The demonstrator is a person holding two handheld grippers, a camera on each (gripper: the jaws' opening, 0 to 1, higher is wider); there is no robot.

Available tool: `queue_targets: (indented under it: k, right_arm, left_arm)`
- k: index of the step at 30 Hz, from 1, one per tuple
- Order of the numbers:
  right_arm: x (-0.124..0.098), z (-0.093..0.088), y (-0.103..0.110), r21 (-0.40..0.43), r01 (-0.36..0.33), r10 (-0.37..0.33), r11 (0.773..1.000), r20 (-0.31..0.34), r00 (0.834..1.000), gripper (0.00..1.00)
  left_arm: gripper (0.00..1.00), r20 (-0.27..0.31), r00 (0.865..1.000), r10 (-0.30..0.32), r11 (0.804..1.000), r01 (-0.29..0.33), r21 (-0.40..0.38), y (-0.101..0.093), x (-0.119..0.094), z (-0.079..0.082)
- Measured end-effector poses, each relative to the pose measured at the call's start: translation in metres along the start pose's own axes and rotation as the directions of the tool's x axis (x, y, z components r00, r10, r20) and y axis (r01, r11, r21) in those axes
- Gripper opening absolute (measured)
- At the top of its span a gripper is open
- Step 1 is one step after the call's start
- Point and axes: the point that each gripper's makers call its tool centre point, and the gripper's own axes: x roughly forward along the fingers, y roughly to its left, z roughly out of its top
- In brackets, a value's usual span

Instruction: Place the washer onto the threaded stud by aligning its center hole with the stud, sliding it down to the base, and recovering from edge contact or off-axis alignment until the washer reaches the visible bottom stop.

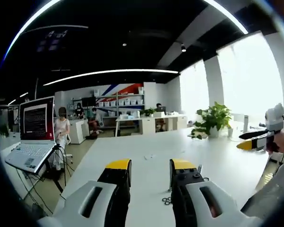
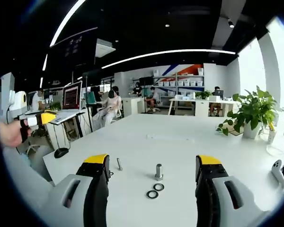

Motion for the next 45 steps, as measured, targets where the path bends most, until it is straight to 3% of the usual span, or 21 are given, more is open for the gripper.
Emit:
queue_targets:
  k: [29,45]
  right_arm:
    - [0.0047,-0.0047,-0.0018,0.007,0.019,-0.019,1.000,-0.013,1.000,0.73]
    - [0.0054,-0.0058,-0.0067,0.010,0.020,-0.020,1.000,-0.014,1.000,0.72]
  left_arm:
    - [0.31,0.007,1.000,0.008,1.000,-0.008,0.006,0.0095,-0.0018,0.0037]
    - [0.30,0.007,1.000,0.001,1.000,-0.001,0.010,0.0014,-0.0047,0.0052]
